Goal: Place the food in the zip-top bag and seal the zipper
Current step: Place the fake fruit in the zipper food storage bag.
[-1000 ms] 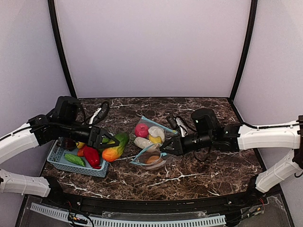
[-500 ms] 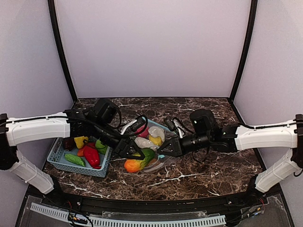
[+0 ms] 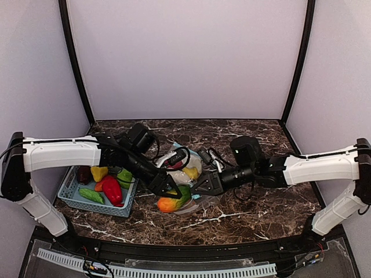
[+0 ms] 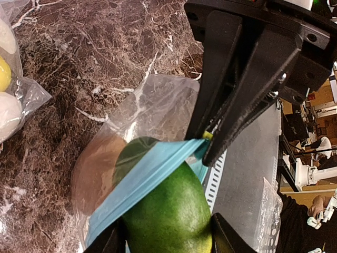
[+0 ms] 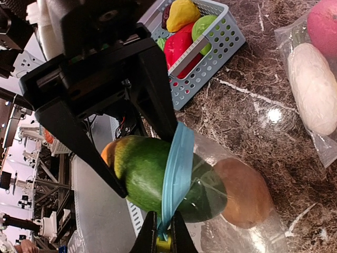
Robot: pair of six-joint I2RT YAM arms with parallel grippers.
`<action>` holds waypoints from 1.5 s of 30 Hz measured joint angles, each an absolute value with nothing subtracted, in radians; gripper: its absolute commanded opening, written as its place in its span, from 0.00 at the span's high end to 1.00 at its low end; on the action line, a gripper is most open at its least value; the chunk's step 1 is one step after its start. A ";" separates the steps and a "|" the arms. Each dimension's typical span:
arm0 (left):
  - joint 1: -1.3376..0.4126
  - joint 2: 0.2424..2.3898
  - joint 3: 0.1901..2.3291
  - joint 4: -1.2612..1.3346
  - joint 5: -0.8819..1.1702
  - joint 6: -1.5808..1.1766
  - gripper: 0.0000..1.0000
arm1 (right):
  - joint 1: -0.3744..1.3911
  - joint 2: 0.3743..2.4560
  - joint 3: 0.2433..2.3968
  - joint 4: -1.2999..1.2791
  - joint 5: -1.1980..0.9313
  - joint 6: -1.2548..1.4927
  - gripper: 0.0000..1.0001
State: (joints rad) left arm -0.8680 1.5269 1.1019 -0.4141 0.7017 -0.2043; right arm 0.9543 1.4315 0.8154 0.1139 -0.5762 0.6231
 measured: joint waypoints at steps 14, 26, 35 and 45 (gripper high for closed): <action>-0.868 1.605 1.145 -0.422 0.698 -0.057 0.47 | 0.949 1.474 0.788 0.196 -0.717 0.625 1.00; -0.866 1.644 1.264 -0.587 0.744 0.150 0.46 | 0.934 1.483 0.786 0.223 -0.851 0.565 1.00; -0.867 1.735 1.328 -0.712 0.719 0.211 0.33 | 0.920 1.504 0.747 0.182 -0.864 0.551 1.00; -0.891 1.736 1.314 -0.645 0.621 0.195 0.26 | 0.903 1.486 0.706 0.219 -0.823 0.582 1.00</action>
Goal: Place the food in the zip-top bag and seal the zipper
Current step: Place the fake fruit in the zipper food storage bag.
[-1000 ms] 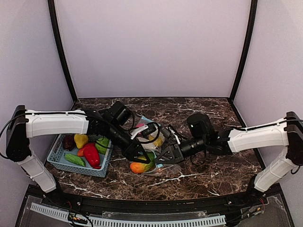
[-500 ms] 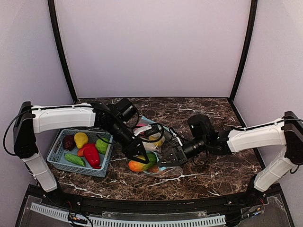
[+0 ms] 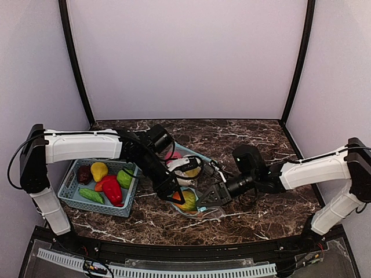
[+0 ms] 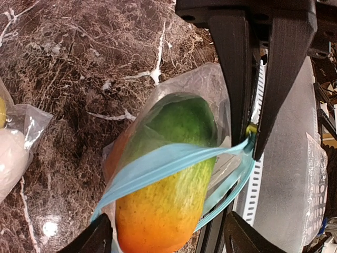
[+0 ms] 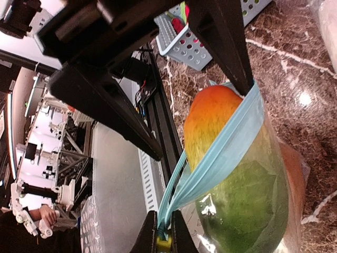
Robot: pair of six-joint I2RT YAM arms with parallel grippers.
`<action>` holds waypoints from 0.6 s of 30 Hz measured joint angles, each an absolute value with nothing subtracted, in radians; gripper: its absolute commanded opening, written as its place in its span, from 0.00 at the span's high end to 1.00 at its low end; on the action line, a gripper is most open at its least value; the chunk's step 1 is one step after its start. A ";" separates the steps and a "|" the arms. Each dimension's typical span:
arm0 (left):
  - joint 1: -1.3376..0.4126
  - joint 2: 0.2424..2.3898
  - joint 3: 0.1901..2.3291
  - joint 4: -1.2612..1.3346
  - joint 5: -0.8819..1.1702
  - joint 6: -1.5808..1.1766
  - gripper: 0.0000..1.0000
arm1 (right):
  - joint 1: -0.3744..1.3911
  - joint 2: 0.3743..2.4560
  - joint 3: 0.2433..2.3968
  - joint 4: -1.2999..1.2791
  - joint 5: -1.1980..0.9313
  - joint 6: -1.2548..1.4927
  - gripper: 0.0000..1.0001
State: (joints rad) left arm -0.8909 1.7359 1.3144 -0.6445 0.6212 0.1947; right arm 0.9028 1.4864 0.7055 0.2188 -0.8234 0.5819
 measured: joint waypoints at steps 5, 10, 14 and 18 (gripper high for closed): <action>-0.927 1.702 1.256 -0.583 0.604 0.193 0.23 | 0.870 1.460 0.687 0.257 -0.781 0.621 1.00; -0.941 1.633 1.198 -0.509 0.590 0.156 0.21 | 0.865 1.460 0.682 0.267 -0.765 0.637 1.00; -0.938 1.560 1.138 -0.452 0.568 0.108 0.21 | 0.863 1.460 0.678 0.271 -0.758 0.643 1.00; -0.932 1.469 1.056 -0.395 0.543 0.044 0.20 | 0.860 1.454 0.668 0.274 -0.754 0.649 1.00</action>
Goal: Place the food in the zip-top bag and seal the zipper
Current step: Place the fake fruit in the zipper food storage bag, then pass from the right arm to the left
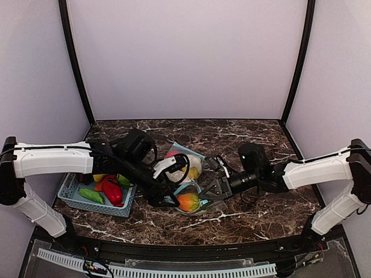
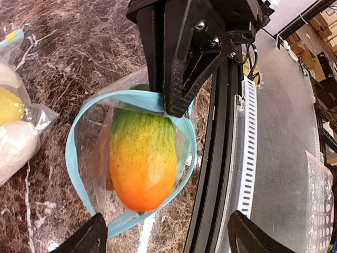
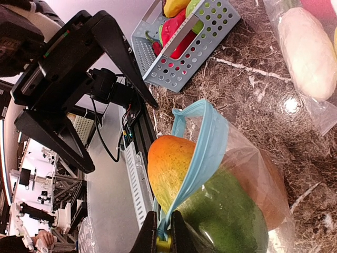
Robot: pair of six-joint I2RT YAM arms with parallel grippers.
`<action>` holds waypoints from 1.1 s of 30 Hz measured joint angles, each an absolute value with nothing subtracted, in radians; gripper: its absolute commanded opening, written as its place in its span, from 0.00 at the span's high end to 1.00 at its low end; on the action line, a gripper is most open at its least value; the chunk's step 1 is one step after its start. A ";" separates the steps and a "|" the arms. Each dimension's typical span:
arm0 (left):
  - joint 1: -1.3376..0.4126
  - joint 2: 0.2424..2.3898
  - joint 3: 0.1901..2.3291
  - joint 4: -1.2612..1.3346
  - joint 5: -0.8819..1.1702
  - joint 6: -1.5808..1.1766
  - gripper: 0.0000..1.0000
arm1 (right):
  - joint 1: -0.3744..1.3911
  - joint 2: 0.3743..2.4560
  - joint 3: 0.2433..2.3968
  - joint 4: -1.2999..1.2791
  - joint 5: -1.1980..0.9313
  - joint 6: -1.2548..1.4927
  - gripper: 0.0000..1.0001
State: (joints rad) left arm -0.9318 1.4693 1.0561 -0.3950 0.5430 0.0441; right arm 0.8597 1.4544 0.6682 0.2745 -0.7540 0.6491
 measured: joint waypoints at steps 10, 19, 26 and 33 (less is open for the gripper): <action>-0.845 1.298 0.809 -0.191 0.453 -0.235 0.17 | 0.858 1.431 0.663 0.279 -0.742 0.653 1.00; -0.842 1.380 0.775 -0.084 0.424 -0.417 0.34 | 0.858 1.429 0.663 0.281 -0.739 0.657 1.00; -0.842 1.441 0.775 -0.047 0.421 -0.458 0.43 | 0.858 1.424 0.661 0.281 -0.735 0.661 1.00; -0.842 1.459 0.764 -0.020 0.458 -0.474 0.57 | 0.858 1.414 0.655 0.281 -0.715 0.661 0.99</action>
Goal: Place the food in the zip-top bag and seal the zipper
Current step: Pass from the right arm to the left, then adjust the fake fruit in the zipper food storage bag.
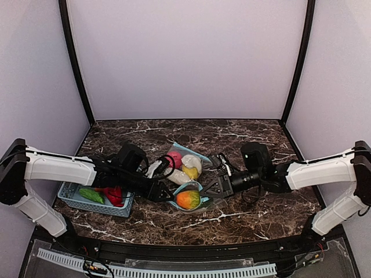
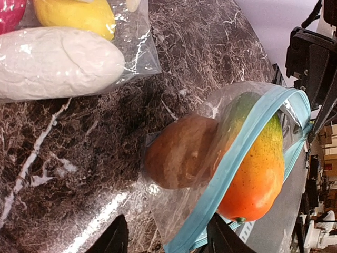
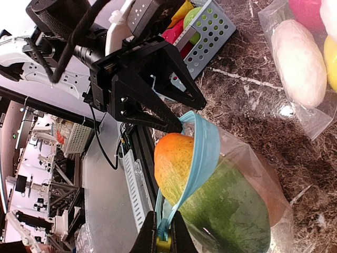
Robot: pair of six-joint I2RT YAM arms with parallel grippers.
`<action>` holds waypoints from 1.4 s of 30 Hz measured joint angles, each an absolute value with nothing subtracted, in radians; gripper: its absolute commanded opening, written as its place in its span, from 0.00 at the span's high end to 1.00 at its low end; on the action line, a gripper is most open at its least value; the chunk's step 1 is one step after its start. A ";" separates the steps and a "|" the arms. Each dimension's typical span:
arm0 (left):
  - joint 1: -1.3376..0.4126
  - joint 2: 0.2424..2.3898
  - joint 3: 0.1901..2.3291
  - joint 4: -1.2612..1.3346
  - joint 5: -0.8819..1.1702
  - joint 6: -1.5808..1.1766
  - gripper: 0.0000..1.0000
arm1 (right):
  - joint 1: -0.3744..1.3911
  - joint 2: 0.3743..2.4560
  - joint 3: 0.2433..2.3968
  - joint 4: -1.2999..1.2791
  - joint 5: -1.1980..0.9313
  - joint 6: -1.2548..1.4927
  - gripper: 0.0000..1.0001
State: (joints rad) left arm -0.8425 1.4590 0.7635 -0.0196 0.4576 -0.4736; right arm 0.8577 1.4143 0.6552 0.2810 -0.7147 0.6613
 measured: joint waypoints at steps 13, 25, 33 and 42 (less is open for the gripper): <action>-0.851 1.468 0.762 0.015 0.520 -0.497 0.99 | 0.842 1.333 0.632 0.236 -0.602 0.672 0.70; -0.857 1.458 0.820 -0.038 0.531 -0.501 0.99 | 0.881 1.235 0.783 -0.070 -0.337 0.551 0.03; -0.859 1.458 0.832 -0.062 0.528 -0.501 0.99 | 0.999 1.377 0.939 -0.162 -0.174 0.490 0.02; -0.862 1.459 0.832 -0.071 0.514 -0.501 0.99 | 1.069 1.549 1.039 -0.218 -0.070 0.466 0.01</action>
State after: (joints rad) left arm -0.8619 1.4586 0.8322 -0.0708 0.5140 -0.5011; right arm 1.0695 1.5490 1.0386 -0.2176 -0.0704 0.4660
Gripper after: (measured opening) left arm 0.015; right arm 0.986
